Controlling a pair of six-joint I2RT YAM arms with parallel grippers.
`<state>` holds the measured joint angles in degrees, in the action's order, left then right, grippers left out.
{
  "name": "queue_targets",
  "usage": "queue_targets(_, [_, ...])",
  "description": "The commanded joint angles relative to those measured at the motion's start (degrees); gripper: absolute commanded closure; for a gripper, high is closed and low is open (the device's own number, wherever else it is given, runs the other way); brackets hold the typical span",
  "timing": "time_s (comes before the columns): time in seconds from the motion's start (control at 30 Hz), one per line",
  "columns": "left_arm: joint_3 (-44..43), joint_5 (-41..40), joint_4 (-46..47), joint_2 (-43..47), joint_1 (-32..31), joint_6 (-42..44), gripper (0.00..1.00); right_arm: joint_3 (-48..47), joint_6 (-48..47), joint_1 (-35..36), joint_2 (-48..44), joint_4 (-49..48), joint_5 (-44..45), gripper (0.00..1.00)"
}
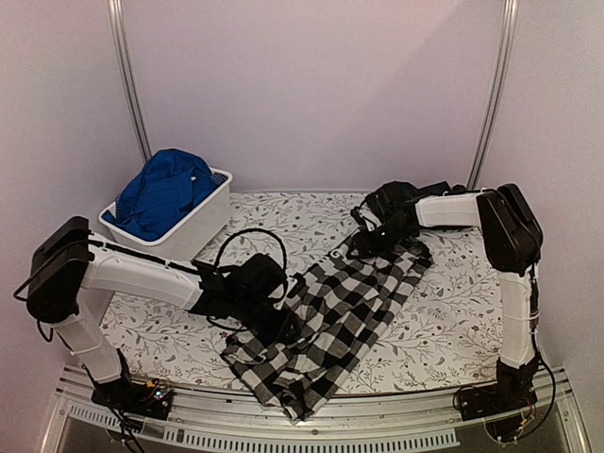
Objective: Fold and stack the mixed laundry pile
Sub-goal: Rotate the rectangle-folded shirt at the center of the board, then smooth out the rectangle-folded shirt at the center of the board.
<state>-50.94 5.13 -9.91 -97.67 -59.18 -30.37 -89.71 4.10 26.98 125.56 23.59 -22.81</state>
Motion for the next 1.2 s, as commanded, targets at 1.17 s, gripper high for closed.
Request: queue_targets(1.17, [-5.55,-1.62,-0.61,-1.56,6.87,15.71,0.60,28.45,5.45,-20.77,-24.69,-7.86,9.50,0.52])
